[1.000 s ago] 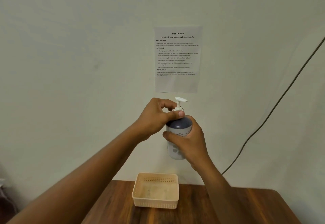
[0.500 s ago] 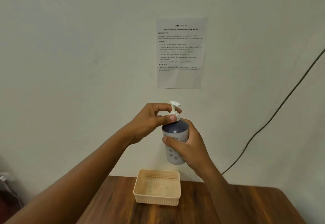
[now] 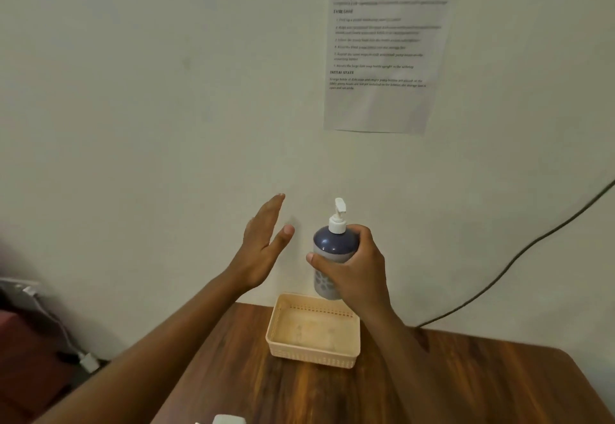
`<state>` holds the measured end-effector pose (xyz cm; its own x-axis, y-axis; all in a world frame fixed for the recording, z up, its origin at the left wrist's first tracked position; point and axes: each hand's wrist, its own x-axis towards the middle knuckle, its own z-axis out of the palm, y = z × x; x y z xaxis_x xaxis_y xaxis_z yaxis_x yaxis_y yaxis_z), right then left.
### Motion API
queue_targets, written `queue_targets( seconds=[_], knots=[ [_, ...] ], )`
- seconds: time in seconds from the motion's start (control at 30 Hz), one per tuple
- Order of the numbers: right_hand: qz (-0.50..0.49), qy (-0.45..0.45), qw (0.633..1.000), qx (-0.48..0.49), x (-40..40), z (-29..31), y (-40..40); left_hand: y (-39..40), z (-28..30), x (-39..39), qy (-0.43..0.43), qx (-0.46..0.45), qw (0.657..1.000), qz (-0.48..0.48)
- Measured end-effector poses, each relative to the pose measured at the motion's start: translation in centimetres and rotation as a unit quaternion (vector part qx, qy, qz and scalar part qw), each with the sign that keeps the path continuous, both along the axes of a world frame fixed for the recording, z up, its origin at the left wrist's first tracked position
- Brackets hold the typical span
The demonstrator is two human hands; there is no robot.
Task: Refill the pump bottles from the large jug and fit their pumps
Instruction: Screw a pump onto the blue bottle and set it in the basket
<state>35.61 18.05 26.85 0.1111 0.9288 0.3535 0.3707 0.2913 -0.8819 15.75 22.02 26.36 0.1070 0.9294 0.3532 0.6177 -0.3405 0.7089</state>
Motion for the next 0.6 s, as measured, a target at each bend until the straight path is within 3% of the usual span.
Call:
queue_targets(
  seconds=[0.23, 0.6],
  knots=[
    [-0.004, -0.038, 0.998, -0.056, -3.0, -6.5, 6.5, 4.3, -7.7, -2.6, 0.067, -0.007, 0.997, 0.029],
    [-0.019, -0.104, 0.983, -0.152, -7.1, -21.8, 14.1, 10.1, -18.9, -6.0, 0.077, -0.021, 0.996, 0.041]
  ],
)
